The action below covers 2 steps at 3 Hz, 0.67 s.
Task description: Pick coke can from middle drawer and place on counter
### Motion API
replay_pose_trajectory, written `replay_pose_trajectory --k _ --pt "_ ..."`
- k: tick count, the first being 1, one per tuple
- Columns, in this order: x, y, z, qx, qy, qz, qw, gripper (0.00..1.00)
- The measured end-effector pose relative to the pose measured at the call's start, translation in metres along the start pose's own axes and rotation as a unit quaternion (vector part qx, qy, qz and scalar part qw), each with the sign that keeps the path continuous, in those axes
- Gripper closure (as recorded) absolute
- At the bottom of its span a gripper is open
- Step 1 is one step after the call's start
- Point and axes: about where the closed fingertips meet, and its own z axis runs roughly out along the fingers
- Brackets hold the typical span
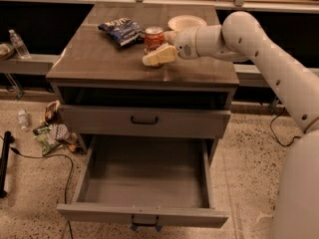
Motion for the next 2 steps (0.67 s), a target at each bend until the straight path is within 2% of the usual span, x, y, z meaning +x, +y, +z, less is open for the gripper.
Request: replay_pose_trajectory --k 2 --pt "0.0038 0.0015 0.0011 0.001 -0.002 0.003 1.0 0.0"
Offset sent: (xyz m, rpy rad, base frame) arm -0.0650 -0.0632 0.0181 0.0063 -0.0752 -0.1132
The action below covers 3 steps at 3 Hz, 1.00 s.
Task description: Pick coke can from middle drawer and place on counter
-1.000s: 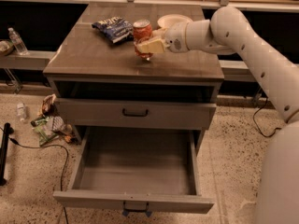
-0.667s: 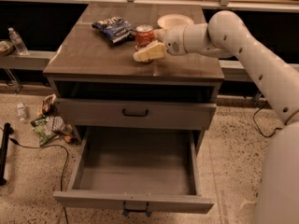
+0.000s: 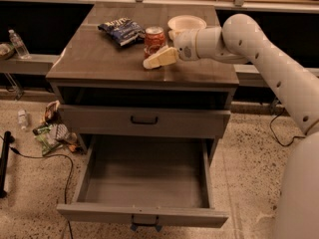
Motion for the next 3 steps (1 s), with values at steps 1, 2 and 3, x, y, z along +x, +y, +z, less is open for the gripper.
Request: replay_pose_trajectory --k 1,2,3 --pt "-0.004 0.011 -0.029 0.026 -0.003 -0.012 0.9996 0.0" --pt "-0.012 0.041 -0.112 0.098 -0.008 -0.044 0.9942 0.0" --pt "0.005 0.033 -0.128 0.107 0.0 -0.029 0.9938 0.0"
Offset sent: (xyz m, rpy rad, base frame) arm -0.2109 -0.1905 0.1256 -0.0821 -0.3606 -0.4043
